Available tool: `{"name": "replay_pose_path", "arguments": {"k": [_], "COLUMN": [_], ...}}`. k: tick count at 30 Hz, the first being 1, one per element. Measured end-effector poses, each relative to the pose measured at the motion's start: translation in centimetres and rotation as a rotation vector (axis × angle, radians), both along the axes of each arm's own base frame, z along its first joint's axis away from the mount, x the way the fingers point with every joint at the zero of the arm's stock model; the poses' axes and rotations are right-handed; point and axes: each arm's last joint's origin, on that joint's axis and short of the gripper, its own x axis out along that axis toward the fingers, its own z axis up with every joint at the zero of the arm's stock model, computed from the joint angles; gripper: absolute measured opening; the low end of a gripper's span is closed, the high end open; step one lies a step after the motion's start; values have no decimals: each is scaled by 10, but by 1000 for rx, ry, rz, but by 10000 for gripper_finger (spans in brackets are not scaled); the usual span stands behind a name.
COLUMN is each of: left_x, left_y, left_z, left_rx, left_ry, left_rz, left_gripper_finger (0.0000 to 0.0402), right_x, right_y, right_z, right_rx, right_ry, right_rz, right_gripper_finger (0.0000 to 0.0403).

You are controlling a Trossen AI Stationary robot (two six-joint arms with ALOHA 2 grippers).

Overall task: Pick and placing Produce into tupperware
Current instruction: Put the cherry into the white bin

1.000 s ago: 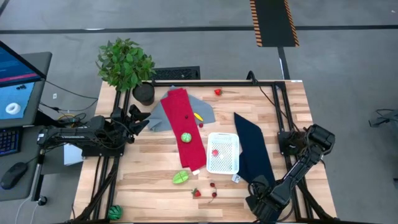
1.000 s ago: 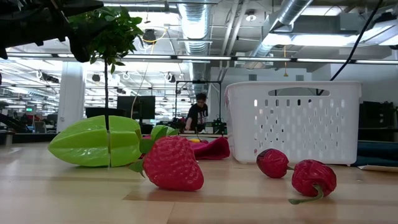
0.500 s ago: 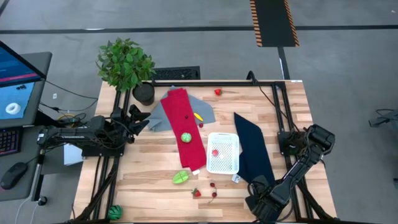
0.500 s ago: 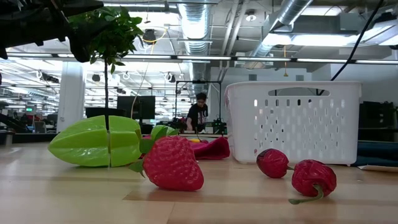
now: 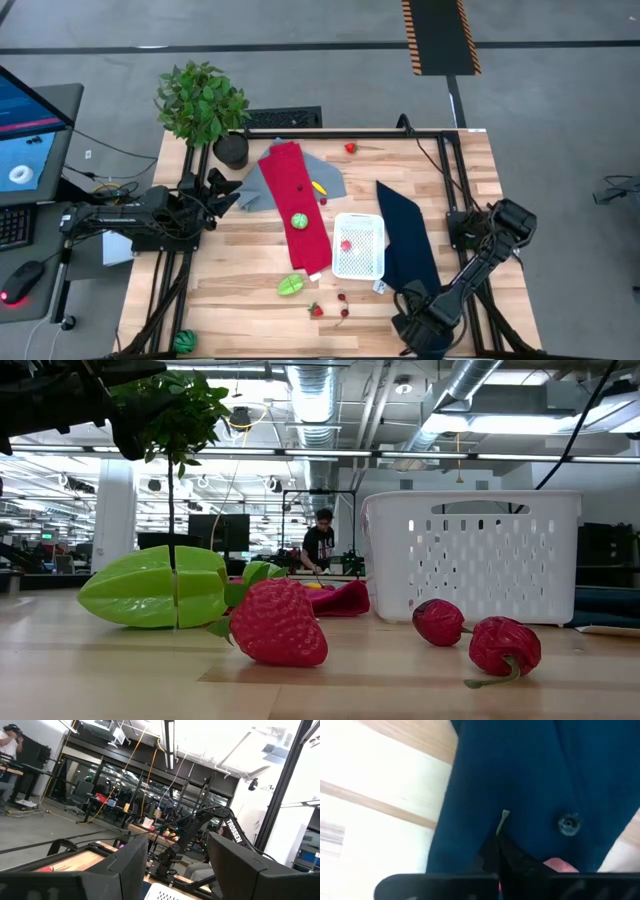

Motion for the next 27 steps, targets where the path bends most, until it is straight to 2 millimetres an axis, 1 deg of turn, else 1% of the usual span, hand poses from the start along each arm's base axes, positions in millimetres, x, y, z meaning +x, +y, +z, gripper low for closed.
{"name": "replay_pose_path", "arguments": {"k": [3,8,13,17,24,27], "left_x": [0,0,0,0,0,0], "left_y": [0,0,0,0,0,0], "left_z": [0,0,0,0,0,0], "left_rx": [0,0,0,0,0,0], "left_ry": [1,0,0,0,0,0], "left_rz": [0,0,0,0,0,0], "left_gripper_finger": [196,196,196,196,196,196], "right_x": [3,7,8,11,19,25], "right_y": [-3,-6,-9,-12,-19,-21], "right_z": [0,0,0,1,18,28], "right_rx": [1,2,-8,-11,-73,-107], "right_ry": [0,1,11,14,53,35], "right_rz": [8,27,34,52,74,97], "right_gripper_finger": [17,9,18,9,15,10]}}
